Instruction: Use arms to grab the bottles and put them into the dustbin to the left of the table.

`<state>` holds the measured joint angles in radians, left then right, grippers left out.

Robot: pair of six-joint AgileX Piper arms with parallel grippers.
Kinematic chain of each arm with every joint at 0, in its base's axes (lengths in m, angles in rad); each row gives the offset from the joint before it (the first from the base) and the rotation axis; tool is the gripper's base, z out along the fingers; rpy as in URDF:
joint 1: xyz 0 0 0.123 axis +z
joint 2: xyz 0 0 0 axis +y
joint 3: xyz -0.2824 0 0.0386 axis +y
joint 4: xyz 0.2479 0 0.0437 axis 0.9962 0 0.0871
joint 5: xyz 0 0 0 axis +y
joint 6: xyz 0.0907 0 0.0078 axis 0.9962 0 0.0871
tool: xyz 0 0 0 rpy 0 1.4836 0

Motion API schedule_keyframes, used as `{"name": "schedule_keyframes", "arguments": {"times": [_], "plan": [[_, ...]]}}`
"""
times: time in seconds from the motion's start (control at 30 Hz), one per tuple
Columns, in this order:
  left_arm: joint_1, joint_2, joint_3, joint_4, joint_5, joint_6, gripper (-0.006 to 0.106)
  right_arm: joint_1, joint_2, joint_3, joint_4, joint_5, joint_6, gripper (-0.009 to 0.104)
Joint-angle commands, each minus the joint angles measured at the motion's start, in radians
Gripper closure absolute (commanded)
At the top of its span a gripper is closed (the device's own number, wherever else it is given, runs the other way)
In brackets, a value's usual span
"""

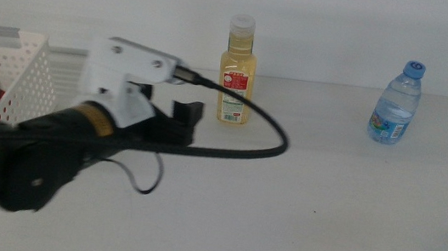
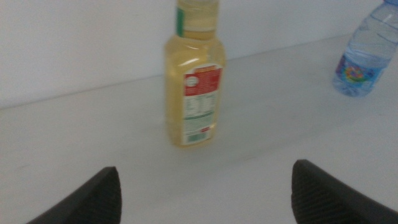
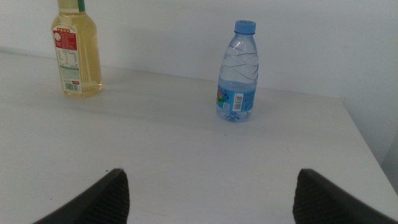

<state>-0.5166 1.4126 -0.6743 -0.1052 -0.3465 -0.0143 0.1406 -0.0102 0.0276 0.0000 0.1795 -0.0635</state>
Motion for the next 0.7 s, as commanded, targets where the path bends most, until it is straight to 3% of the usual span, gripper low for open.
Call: {"name": "schedule_keyframes", "arguments": {"times": [0.0, 0.13, 0.3, 0.67], "plan": [[-0.033, 0.018, -0.071, -0.038, -0.090, -0.012, 0.010, -0.005, -0.027, -0.006, 0.000, -0.077, -0.016, 0.018], [-0.063, 0.110, -0.136, -0.145, -0.121, 0.044, 0.010, -0.005, -0.027, -0.006, 0.000, -0.077, -0.016, 0.018], [-0.081, 0.225, -0.203, -0.214, -0.195, 0.143, 0.010, -0.005, -0.027, -0.006, 0.000, -0.077, -0.016, 0.018], [-0.079, 0.439, -0.394, -0.226, -0.295, 0.146, 0.010, -0.005, -0.027, -0.006, 0.000, -0.077, -0.016, 0.018]]}}
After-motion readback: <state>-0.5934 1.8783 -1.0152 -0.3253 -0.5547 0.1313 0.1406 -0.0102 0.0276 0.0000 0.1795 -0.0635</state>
